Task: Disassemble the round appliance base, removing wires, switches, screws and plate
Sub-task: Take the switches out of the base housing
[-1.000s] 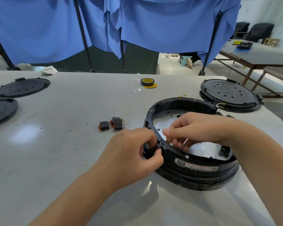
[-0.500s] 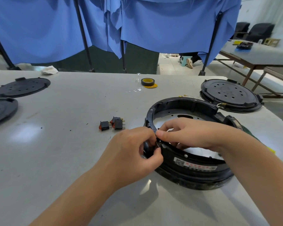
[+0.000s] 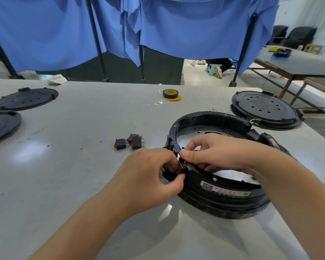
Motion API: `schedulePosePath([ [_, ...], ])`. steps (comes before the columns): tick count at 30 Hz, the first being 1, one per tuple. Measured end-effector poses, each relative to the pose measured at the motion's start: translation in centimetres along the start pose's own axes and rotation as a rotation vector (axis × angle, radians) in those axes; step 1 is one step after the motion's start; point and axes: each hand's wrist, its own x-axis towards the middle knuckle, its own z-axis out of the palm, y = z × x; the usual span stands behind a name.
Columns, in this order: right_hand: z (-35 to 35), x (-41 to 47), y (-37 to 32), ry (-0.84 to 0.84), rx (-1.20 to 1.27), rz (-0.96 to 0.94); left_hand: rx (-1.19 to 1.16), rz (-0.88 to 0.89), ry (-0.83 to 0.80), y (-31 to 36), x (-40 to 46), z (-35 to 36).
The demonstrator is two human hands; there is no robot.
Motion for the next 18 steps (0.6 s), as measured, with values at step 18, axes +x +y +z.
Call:
schedulePosePath([
  [18, 0.22, -0.61, -0.54, -0.026, -0.008, -0.022, -0.012, -0.005, 0.033, -0.05, 0.16, 0.5],
])
